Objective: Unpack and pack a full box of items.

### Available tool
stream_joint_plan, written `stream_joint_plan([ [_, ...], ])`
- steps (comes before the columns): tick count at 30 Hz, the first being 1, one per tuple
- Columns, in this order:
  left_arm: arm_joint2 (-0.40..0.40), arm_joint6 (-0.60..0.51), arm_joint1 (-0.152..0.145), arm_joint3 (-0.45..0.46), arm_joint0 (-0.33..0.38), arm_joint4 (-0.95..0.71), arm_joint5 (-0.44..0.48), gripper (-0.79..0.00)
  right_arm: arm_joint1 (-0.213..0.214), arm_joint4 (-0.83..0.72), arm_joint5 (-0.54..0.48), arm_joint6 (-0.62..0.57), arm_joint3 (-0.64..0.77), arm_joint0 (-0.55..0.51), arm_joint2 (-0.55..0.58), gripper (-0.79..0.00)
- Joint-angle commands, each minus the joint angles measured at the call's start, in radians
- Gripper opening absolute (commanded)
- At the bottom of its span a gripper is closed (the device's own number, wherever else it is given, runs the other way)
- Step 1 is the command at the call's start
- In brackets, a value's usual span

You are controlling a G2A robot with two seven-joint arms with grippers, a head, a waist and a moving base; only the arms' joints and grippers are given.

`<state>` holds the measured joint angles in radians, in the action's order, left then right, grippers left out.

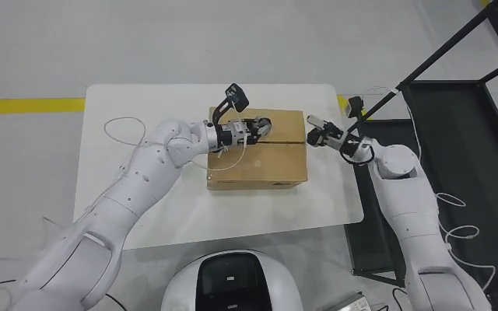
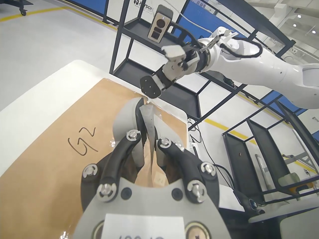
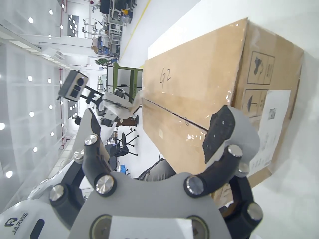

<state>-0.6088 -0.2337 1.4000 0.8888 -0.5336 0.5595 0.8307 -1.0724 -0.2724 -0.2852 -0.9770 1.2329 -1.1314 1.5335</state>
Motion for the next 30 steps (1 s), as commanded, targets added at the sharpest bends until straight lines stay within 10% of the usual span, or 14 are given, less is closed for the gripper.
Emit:
stream_joint_plan([
  [1,0.009,-0.002,0.01,-0.019,0.007,-0.001,0.001,-0.785,0.008,-0.036,-0.013,-0.003,0.019,-0.035,0.053,0.0],
  [10,0.056,-0.015,0.066,-0.109,0.036,0.004,-0.007,-0.785,0.032,-0.136,-0.042,0.011,0.106,-0.197,0.224,0.0],
  [30,0.119,0.128,0.175,-0.31,0.069,0.153,-0.076,-0.785,0.039,-0.116,-0.033,0.051,0.156,-0.235,0.21,0.0],
])
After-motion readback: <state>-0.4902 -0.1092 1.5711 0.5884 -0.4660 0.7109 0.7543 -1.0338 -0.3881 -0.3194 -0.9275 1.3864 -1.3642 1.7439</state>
